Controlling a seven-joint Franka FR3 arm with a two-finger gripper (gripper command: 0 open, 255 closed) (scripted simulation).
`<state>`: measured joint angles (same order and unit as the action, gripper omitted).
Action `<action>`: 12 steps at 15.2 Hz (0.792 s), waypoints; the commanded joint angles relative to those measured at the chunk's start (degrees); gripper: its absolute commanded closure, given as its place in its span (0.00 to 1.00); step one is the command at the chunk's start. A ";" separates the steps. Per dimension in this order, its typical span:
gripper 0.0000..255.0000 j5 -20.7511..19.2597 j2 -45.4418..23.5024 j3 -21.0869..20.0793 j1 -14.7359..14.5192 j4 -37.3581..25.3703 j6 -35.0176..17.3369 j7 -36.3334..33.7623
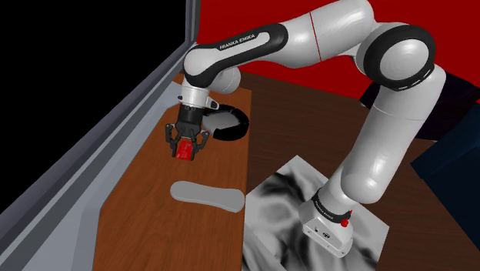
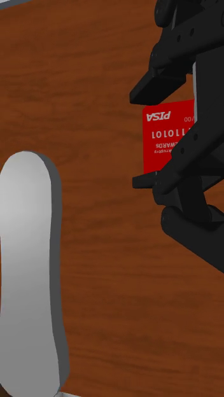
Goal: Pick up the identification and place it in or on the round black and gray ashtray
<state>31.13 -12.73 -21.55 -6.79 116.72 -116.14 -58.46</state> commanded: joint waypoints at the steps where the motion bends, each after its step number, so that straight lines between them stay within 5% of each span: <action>1: 1.00 -0.04 0.95 0.03 0.18 -0.52 1.39 -0.51; 12: 1.00 -0.16 4.99 0.13 0.82 -4.14 8.38 -3.48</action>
<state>31.02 -8.15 -21.50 -6.11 113.04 -108.62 -61.70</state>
